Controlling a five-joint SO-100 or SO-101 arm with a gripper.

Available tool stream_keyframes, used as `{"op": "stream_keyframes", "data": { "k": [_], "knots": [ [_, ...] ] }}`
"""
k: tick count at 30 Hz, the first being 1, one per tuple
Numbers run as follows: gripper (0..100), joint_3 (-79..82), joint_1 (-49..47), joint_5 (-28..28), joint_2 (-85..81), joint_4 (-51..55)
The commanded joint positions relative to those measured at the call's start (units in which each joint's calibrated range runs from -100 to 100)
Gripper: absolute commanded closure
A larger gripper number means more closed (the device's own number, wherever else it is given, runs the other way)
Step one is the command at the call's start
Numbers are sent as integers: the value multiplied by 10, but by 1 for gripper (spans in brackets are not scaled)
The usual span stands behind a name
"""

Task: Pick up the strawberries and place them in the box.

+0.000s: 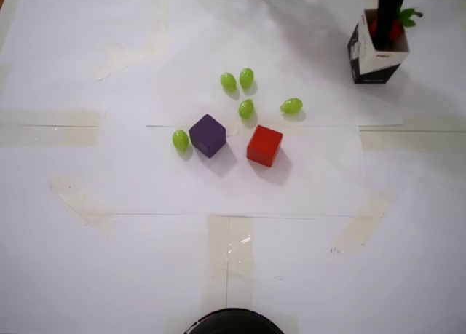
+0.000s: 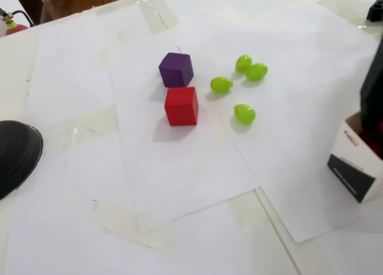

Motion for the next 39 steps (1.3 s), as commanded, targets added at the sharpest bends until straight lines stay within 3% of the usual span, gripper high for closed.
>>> {"op": "stream_keyframes", "data": {
  "k": [1,8,14,21,26,33,39],
  "knots": [
    [67,-21,3,5,-18,5],
    [65,-94,12,0,-31,89],
    [69,-101,61,-2,-129,188],
    [87,120,222,10,-350,183],
    [100,319,333,24,-523,62],
    [100,496,408,4,-732,1],
    [100,646,396,-21,-912,18]
  ]
}}
